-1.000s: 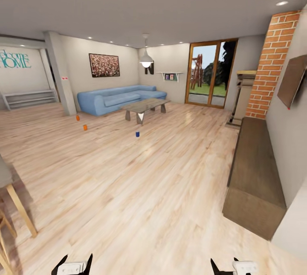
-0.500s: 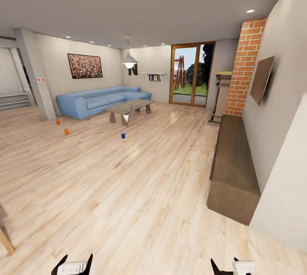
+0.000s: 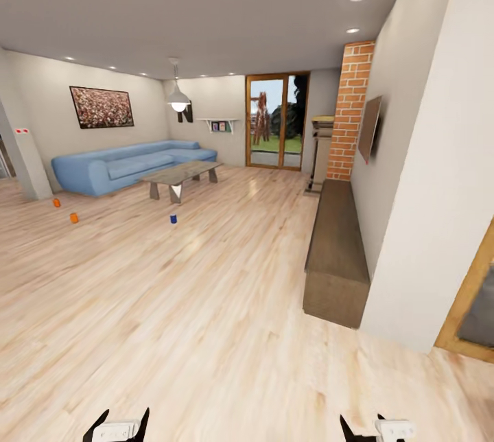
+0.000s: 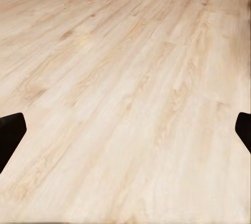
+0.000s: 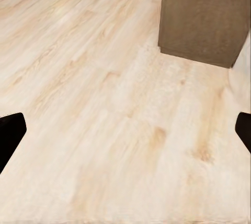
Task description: Put the three can of soda from the living room inside the tash can in the kitchen.
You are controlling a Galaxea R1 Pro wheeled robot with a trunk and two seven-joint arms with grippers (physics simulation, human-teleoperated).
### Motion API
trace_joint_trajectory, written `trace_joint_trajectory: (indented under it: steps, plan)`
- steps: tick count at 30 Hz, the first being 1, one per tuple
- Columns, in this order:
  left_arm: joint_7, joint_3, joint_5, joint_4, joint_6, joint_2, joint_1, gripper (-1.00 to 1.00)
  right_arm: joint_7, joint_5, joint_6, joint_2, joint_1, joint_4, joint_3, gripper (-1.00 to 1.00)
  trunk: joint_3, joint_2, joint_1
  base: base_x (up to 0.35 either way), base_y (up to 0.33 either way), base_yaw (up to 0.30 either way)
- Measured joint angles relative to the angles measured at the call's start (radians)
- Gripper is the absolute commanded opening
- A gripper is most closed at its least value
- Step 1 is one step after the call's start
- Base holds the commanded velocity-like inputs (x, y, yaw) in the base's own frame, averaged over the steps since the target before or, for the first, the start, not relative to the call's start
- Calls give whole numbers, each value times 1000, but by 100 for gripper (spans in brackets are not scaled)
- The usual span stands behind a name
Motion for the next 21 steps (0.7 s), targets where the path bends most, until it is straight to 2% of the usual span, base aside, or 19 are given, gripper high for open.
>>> trace_joint_trajectory:
  steps: [15, 21]
  plan:
    - [0, 0, 0, 0, 0, 0, 0, 100, 0, 0, 0, 0, 0, 0, 0, 100, 6, 0, 0, -319, 0, -249]
    - [0, 1, 0, 0, -1, 0, 0, 100, 0, 0, 0, 0, 0, 0, 0, 100, 9, 0, 0, -94, 0, -249]
